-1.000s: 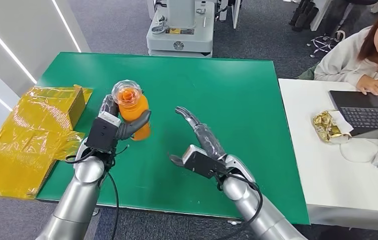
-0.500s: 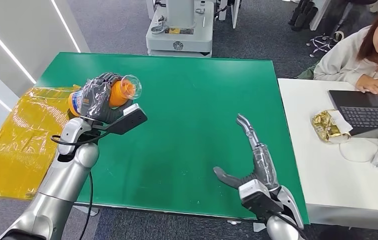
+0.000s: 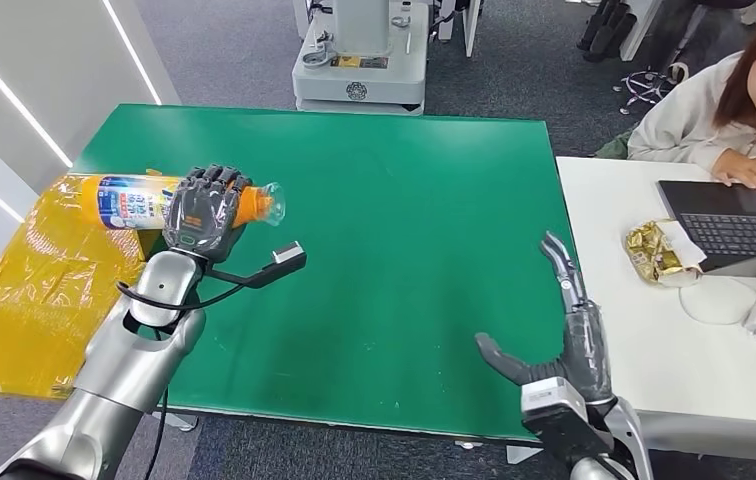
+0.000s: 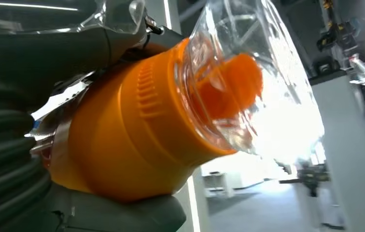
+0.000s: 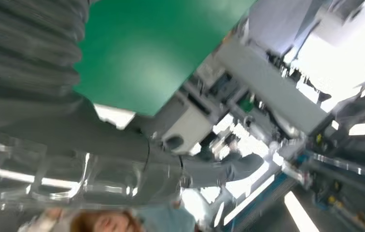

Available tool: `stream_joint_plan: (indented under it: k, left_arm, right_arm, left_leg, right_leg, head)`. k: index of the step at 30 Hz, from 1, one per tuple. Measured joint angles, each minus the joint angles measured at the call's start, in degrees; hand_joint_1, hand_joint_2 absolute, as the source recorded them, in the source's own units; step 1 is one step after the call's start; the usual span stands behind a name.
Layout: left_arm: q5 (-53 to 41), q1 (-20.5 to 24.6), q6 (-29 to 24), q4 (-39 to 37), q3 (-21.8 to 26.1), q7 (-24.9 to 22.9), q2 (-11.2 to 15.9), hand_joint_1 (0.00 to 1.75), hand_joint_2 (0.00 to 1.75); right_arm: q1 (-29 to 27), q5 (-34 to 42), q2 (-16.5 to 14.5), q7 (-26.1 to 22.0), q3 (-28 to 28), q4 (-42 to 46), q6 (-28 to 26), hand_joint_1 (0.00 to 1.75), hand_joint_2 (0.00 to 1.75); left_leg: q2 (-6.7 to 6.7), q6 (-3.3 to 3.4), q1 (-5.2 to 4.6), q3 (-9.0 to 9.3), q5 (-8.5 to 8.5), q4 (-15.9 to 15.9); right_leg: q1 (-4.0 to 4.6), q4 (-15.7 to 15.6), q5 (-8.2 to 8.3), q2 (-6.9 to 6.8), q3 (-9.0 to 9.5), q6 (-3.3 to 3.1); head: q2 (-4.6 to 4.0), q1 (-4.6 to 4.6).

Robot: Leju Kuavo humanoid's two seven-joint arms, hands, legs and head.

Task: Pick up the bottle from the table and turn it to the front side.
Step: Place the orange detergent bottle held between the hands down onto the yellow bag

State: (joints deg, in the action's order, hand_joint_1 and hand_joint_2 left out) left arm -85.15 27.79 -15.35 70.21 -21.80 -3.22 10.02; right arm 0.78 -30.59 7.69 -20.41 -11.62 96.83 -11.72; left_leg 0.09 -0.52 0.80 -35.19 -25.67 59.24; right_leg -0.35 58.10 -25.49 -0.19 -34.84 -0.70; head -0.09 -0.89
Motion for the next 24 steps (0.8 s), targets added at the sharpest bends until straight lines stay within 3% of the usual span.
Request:
stream_joint_plan:
  k: [6, 8, 24]
  left_arm:
    - [-1.2, -1.9, 4.1, -2.5, -4.0, -13.7, 2.1, 1.75, 1.75]
    - [-1.2, -2.5, 5.2, -3.1, -5.9, -16.2, 3.2, 1.75, 1.75]
    - [-1.2, -7.3, 8.6, -9.4, -8.2, -14.1, 5.8, 1.75, 1.75]
  right_arm:
    - [-5.0, -2.1, 0.0, 0.7, 2.9, 4.2, -0.7, 0.00, 1.75]
    - [-6.2, -2.5, -0.2, 0.8, 3.7, 5.3, -0.9, 0.00, 1.75]
    - [-7.8, -2.9, -1.4, 0.1, 7.0, 6.7, 1.0, 0.00, 1.75]
  left_leg:
    - [0.01, -0.01, 0.01, -0.01, -0.02, 0.0]
    - [0.01, -0.01, 0.01, -0.01, -0.02, 0.0]
    - [0.03, -0.01, 0.01, -0.02, -0.01, 0.0]
  right_leg:
    - [0.00, 0.0, -0.02, 0.01, -0.02, 0.00]
    - [0.00, 0.0, -0.03, 0.01, -0.02, -0.01]
    - [0.00, 0.0, -0.03, 0.03, -0.01, -0.01]
  head:
    - [0.00, -0.01]
    - [0.00, -0.01]
    - [0.00, 0.00]
